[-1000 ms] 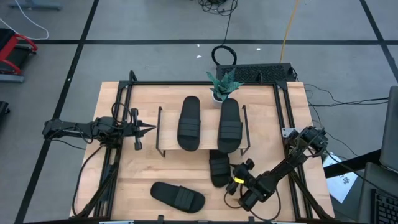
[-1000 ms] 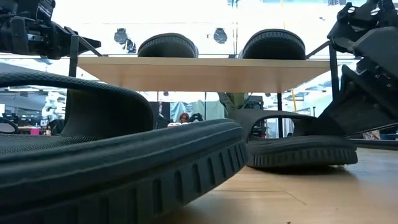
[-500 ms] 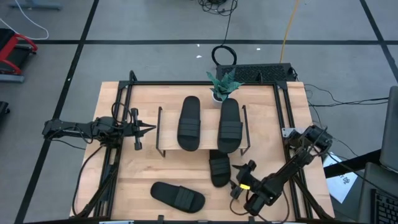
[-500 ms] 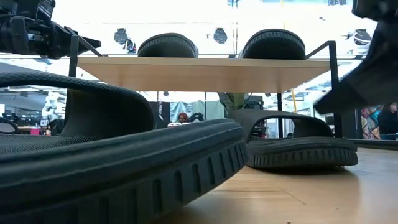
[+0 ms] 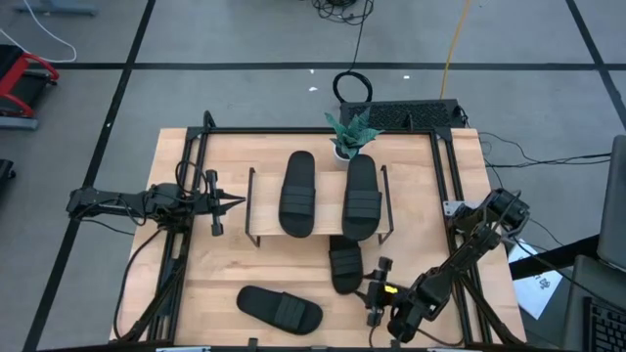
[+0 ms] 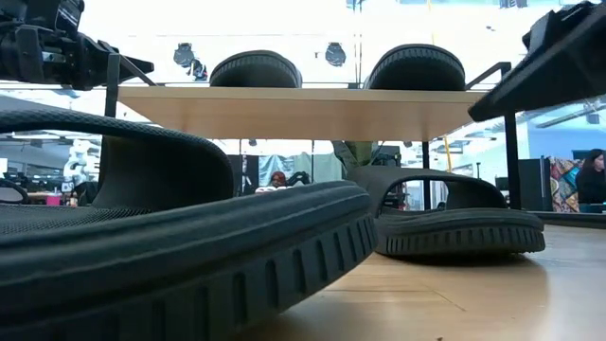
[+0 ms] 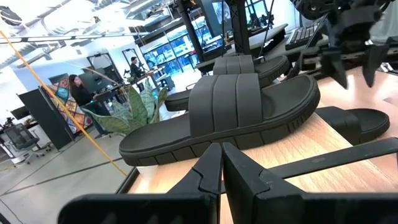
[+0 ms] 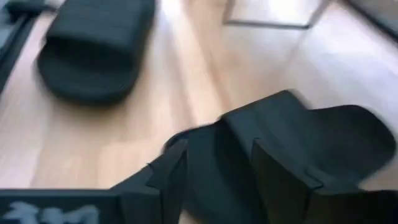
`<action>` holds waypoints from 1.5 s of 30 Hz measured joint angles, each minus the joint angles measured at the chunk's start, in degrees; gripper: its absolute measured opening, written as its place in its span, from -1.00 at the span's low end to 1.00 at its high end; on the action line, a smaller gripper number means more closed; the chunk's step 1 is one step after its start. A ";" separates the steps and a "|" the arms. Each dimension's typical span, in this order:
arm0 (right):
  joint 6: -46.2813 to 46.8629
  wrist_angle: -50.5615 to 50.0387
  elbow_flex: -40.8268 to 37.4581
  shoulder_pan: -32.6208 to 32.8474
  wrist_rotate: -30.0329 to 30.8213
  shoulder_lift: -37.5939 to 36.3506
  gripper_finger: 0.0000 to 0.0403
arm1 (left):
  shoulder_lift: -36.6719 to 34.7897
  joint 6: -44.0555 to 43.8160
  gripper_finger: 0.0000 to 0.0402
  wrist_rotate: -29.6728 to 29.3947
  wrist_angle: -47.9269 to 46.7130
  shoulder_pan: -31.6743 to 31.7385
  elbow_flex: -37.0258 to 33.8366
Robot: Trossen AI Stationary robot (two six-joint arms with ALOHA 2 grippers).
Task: Pick and place slides into the shelf
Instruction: Put the right black slipper under the shelf
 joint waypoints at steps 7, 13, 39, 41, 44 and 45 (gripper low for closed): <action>-3.65 0.79 -0.04 -3.43 -9.85 0.02 -0.87 | 0.01 -0.02 -0.89 -0.02 -0.02 -0.02 0.00; -6.12 4.85 -0.04 -4.11 -18.14 0.42 -0.95 | 0.01 -0.15 -0.89 -0.01 -0.22 -0.01 0.00; -9.04 17.58 -5.09 -6.65 -25.20 1.38 -1.00 | 0.01 -0.32 -0.89 -0.02 -0.98 -0.01 0.00; -8.83 17.75 -5.09 -6.67 -26.12 1.39 -1.00 | 0.01 -0.19 -0.89 -0.02 -0.99 -0.02 0.00; -8.89 20.84 -5.09 -6.74 -29.30 2.69 -1.00 | 0.01 -0.22 -0.89 -0.02 -1.25 0.00 0.00; -9.17 22.01 -5.09 -6.78 -30.48 3.36 -1.00 | 0.01 -0.21 -0.89 -0.02 -1.36 -0.01 0.00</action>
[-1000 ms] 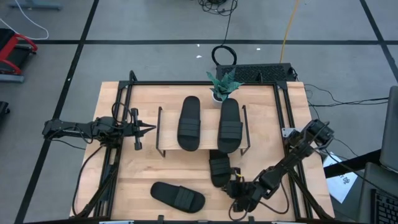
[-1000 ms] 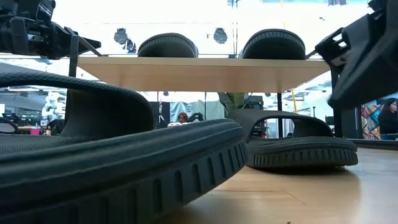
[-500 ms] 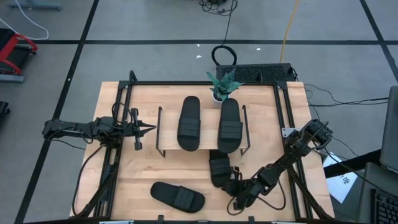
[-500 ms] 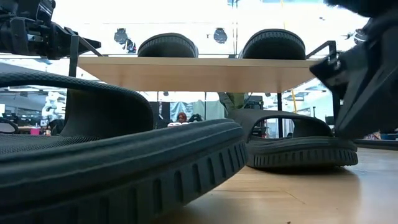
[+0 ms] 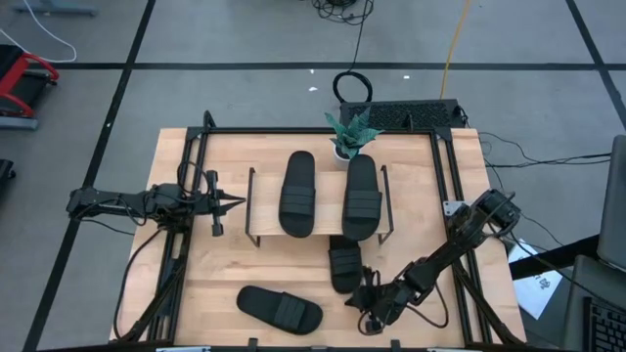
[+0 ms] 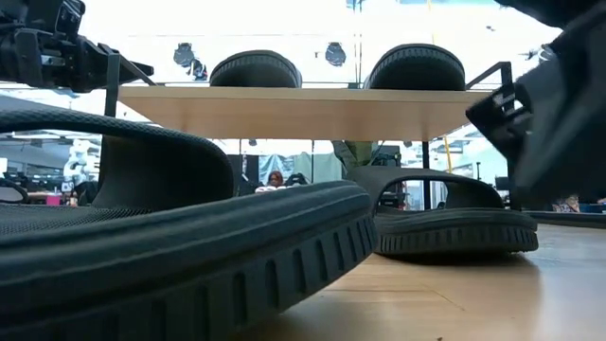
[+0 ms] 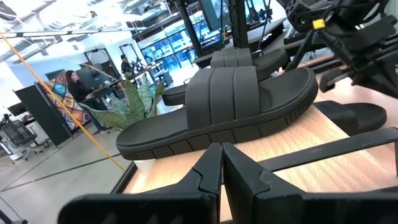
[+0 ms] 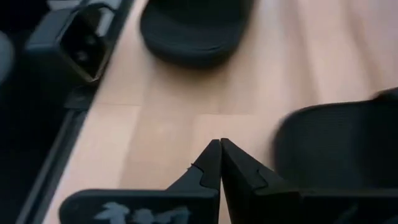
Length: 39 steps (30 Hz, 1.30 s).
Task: Pick and place slides into the shelf
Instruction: Put the right black slipper under the shelf
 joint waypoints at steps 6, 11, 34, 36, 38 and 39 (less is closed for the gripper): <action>0.84 1.23 -0.02 -0.89 2.70 3.67 -1.00 | 0.01 -0.01 -0.89 0.00 -0.39 -0.01 0.00; 2.72 -1.02 -0.01 -1.66 5.92 3.63 -1.00 | 0.01 -0.01 -0.89 0.00 -0.34 -0.01 0.00; 3.12 -7.37 -0.01 -8.00 14.88 3.59 -1.00 | 0.01 -0.01 -0.89 0.00 -0.40 0.01 0.00; 2.88 -7.32 -0.04 -8.22 15.91 3.59 -1.00 | 0.01 -0.01 -0.89 0.00 -0.42 -0.01 0.00; 2.72 -7.20 -0.04 -8.22 15.86 3.59 -1.00 | 0.01 -0.01 -0.89 0.00 -0.42 0.01 0.00; 2.64 -7.18 -0.04 -8.18 15.18 3.55 -1.00 | 0.01 -0.01 -0.89 0.00 -0.42 0.00 0.00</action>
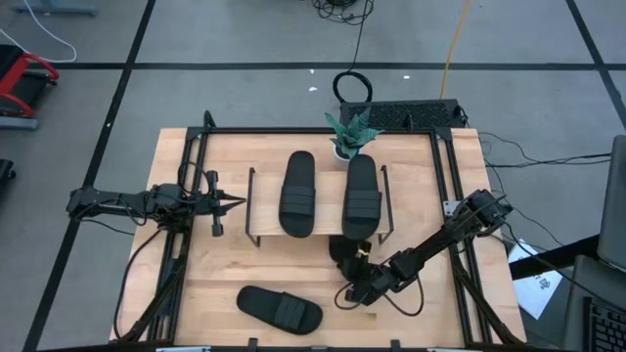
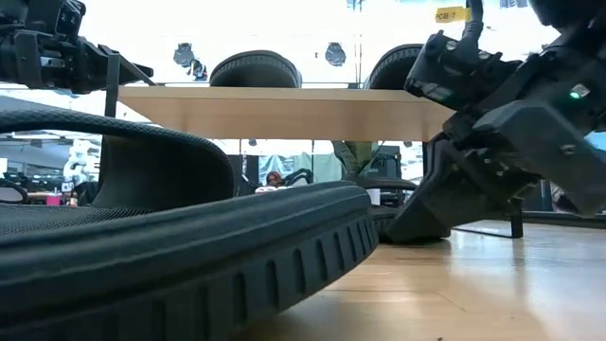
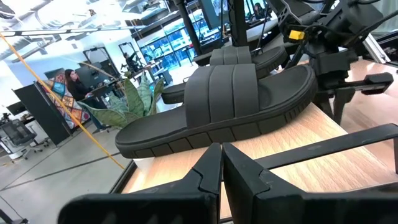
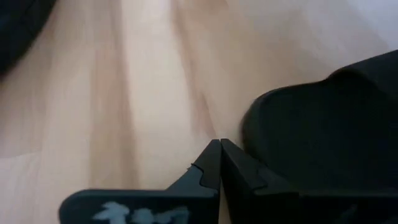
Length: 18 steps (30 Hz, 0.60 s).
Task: Pick and place slides into the shelf
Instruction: Put the right black slipper under the shelf, then put the black slipper under the shelf
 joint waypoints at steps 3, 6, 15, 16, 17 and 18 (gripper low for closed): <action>-1.93 2.09 0.00 0.60 -4.25 -0.16 -1.00 | 0.00 0.00 -0.89 0.00 -0.02 -0.01 0.00; -6.70 5.96 0.00 2.24 -7.00 -0.63 -1.00 | 0.00 0.21 -0.89 -0.01 0.00 0.01 0.00; -21.65 4.40 0.00 6.42 -1.02 -11.48 -1.00 | 0.00 1.46 -0.89 -0.10 0.11 0.00 0.00; -24.24 4.04 0.00 6.63 1.04 -12.75 -1.00 | 0.00 1.71 -0.89 -0.11 0.13 0.00 0.00; -27.29 4.03 0.00 6.69 2.92 -13.81 -1.00 | 0.00 1.87 -0.89 -0.11 0.13 0.00 0.00; -30.50 4.24 0.02 6.69 4.48 -14.83 -1.00 | 0.00 1.91 -0.89 -0.11 0.11 0.01 0.00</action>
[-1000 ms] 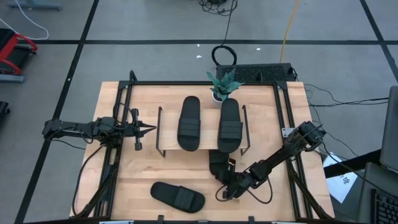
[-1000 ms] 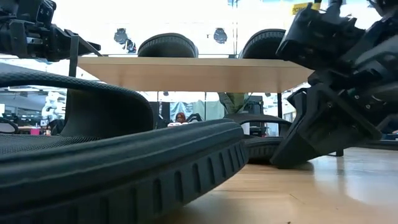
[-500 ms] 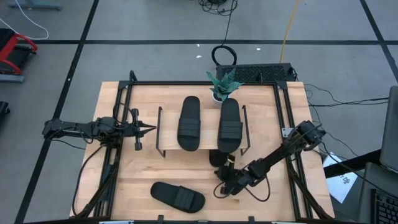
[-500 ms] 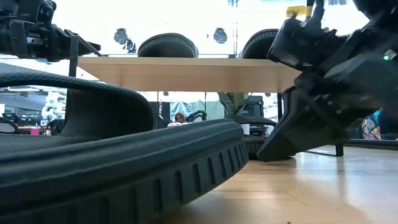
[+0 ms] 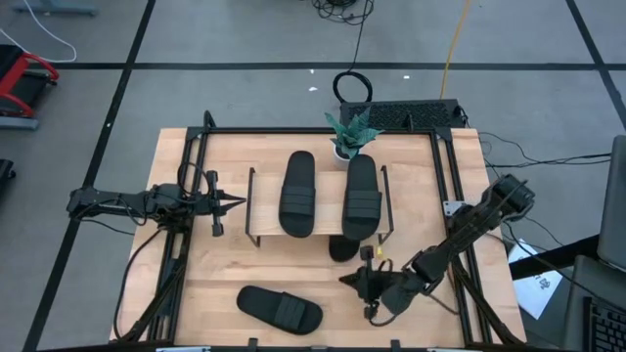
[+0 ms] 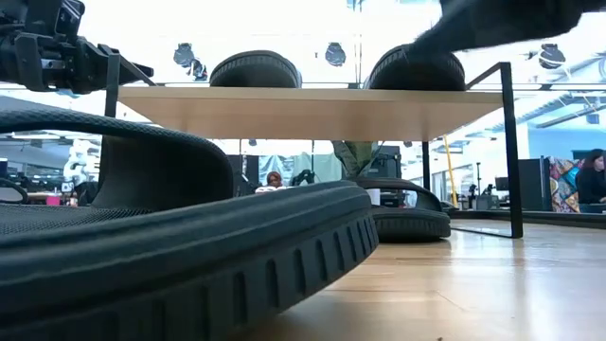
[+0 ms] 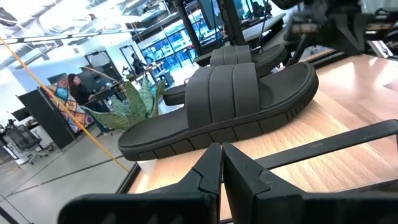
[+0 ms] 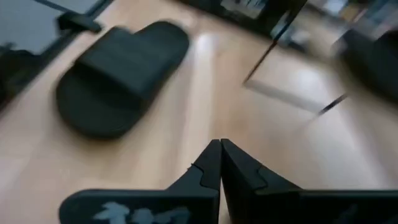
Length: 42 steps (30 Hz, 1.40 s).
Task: Pick and place slides into the shelf
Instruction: Put the black slipper under the shelf
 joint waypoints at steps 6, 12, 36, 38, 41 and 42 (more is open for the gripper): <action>-12.24 1.39 0.00 -2.49 0.09 -1.33 -1.00 | 0.00 0.05 -0.89 -0.03 0.00 -0.01 0.00; -13.44 3.91 0.00 -6.88 -12.91 1.50 -1.00 | 0.00 -1.43 -0.89 -0.11 -0.06 -0.02 0.00; -13.60 -10.82 -0.20 4.01 16.17 -17.85 -0.98 | -0.02 1.82 -0.89 -1.59 0.02 0.00 0.00; -13.35 -11.58 -1.57 4.47 18.71 -20.41 -0.99 | 0.00 1.69 -0.89 -1.59 0.51 -0.01 0.00; -11.94 -11.80 -5.13 4.70 23.95 -24.00 -0.99 | -0.02 -0.80 -0.89 0.10 3.55 -0.04 0.00; -11.37 -11.74 -6.55 4.92 26.04 -25.22 -0.99 | -0.02 -1.34 -0.89 1.77 4.86 -0.08 0.02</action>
